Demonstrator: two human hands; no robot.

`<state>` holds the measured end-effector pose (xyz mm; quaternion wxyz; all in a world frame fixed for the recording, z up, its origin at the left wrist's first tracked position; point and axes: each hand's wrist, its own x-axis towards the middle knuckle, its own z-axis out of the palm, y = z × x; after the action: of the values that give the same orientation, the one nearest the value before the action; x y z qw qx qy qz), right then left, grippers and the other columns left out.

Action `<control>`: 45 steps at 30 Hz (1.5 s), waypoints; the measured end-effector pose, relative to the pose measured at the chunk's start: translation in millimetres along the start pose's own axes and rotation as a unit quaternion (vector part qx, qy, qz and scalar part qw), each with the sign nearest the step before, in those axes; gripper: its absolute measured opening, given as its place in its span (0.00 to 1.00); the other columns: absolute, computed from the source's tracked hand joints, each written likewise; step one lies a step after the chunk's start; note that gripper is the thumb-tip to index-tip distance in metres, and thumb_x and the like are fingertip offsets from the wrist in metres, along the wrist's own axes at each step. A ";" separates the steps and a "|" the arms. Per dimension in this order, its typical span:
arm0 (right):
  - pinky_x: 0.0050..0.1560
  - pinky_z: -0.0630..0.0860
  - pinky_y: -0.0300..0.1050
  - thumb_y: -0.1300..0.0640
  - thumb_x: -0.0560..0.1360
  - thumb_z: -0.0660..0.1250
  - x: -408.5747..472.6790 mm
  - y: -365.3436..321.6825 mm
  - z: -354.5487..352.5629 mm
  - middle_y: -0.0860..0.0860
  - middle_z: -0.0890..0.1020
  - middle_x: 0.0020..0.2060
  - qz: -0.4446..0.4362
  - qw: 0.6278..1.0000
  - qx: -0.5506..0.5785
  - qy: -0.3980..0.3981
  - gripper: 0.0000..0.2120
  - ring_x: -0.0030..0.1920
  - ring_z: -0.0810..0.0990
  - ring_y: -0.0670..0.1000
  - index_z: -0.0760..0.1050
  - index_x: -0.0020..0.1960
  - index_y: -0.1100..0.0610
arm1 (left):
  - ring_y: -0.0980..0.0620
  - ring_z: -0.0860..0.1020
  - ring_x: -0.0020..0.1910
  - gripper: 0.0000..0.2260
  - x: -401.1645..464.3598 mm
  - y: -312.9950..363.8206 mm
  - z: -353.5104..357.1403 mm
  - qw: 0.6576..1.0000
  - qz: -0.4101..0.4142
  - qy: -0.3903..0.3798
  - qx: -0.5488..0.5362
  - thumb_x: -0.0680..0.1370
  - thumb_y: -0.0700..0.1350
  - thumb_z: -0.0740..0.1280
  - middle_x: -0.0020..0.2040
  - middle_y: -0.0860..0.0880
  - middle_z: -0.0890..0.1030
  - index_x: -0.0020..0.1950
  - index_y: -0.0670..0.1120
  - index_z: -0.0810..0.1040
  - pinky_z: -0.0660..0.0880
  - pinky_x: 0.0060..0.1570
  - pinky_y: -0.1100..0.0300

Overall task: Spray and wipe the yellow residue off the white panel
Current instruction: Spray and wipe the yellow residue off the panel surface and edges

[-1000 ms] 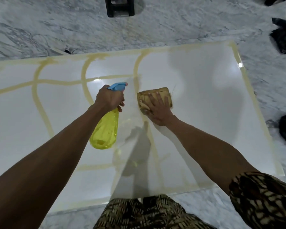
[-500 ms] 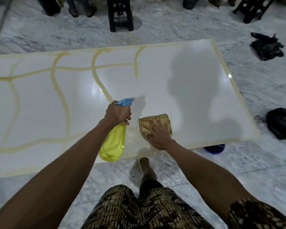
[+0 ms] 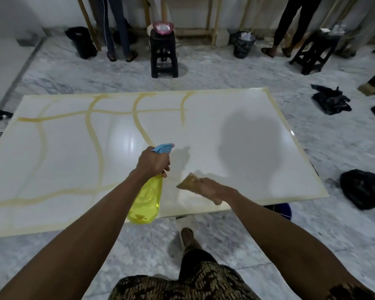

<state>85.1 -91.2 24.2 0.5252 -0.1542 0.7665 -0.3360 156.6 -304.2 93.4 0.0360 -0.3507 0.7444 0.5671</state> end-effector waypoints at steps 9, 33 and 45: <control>0.61 0.77 0.48 0.45 0.85 0.49 42.0 -95.3 -122.7 0.54 0.81 0.60 -0.079 0.954 0.258 0.129 0.21 0.58 0.81 0.51 0.76 0.59 0.56 | 0.44 0.86 0.35 0.16 65.3 47.1 -12.4 1.000 0.013 -0.007 0.008 0.81 0.46 0.65 0.42 0.42 0.85 0.67 0.48 0.82 0.81 0.31 0.55; 0.75 0.36 0.67 0.42 0.84 0.44 410.1 -132.4 -236.3 0.50 0.47 0.81 -0.043 0.885 -0.372 0.278 0.27 0.80 0.42 0.55 0.47 0.81 0.49 | 0.45 0.82 0.37 0.17 334.7 83.4 -31.4 0.998 -0.052 0.007 -0.041 0.84 0.39 0.63 0.42 0.41 0.80 0.68 0.52 0.83 0.79 0.26 0.57; 0.75 0.42 0.68 0.44 0.84 0.49 317.6 -73.8 -133.4 0.50 0.52 0.81 -0.108 0.857 -0.449 0.229 0.27 0.80 0.45 0.58 0.51 0.81 0.49 | 0.43 0.83 0.40 0.15 253.6 38.3 -34.8 0.997 -0.077 0.006 -0.021 0.85 0.41 0.63 0.45 0.39 0.80 0.69 0.52 0.82 0.80 0.26 0.57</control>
<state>-172.0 -284.9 -118.9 0.1692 -0.3736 0.9113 -0.0353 -43.6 -452.2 22.5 0.0678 -0.4114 0.7034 0.5757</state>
